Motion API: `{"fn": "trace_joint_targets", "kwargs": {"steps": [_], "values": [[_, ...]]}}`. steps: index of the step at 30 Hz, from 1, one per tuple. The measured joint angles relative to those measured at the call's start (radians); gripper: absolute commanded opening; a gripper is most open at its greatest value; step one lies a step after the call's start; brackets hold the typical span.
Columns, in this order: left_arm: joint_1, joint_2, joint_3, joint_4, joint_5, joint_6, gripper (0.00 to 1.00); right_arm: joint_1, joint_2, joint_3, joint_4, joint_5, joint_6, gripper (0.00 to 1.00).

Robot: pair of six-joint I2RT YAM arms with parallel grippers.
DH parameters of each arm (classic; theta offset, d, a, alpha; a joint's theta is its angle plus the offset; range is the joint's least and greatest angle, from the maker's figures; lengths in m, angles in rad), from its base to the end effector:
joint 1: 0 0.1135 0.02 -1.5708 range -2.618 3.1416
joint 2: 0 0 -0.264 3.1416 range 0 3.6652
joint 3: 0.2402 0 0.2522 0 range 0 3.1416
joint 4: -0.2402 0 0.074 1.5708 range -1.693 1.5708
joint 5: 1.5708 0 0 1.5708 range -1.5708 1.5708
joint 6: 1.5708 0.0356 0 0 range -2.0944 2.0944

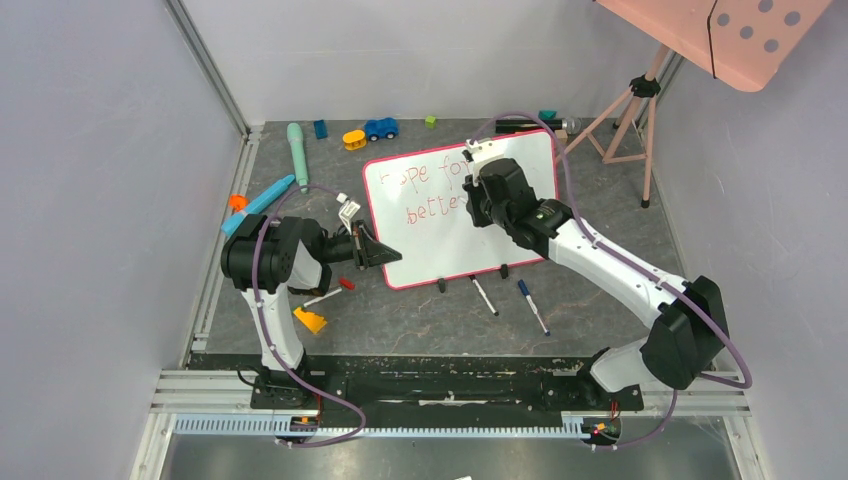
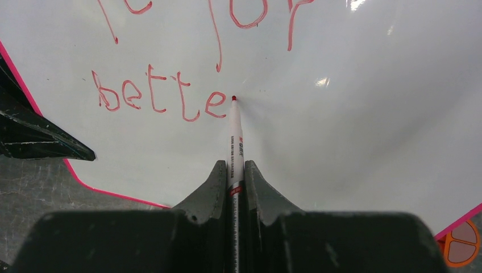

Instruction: Write a sentence on the whiteboard

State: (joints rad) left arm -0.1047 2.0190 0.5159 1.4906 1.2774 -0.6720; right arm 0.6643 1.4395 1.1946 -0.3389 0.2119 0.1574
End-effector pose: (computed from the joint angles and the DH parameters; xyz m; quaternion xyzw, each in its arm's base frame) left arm 0.2899 -0.0647 0.1100 0.2423 0.6657 -0.6062 0.3615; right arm 0.2632 0.1966 0.3141 -0.1711 0.8603 0.1027 0.4691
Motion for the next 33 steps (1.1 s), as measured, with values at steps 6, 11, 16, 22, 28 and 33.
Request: {"fn": "trace_joint_targets", "kwargs": {"steps": [6, 11, 16, 22, 28, 33], "values": [[0.0, 0.0, 0.0, 0.0, 0.0, 0.0, 0.02, 0.0, 0.002, 0.0, 0.0, 0.001, -0.002, 0.0], [0.0, 0.0, 0.0, 0.0, 0.0, 0.0, 0.02, 0.0, 0.002, 0.0, -0.003, 0.009, -0.002, 0.0], [0.0, 0.0, 0.0, 0.0, 0.0, 0.0, 0.02, 0.0, 0.002, 0.01, -0.024, 0.028, -0.002, 0.0], [0.0, 0.0, 0.0, 0.0, -0.001, 0.0, 0.02, -0.008, 0.01, 0.029, -0.042, 0.041, -0.004, 0.0], [0.0, 0.0, 0.0, 0.0, -0.001, 0.0, 0.02, -0.01, 0.014, 0.038, -0.045, 0.041, -0.01, 0.0], [0.0, 0.0, 0.0, 0.0, -0.001, 0.0, 0.02, -0.01, 0.012, 0.032, -0.041, 0.04, -0.008, 0.0]]}}
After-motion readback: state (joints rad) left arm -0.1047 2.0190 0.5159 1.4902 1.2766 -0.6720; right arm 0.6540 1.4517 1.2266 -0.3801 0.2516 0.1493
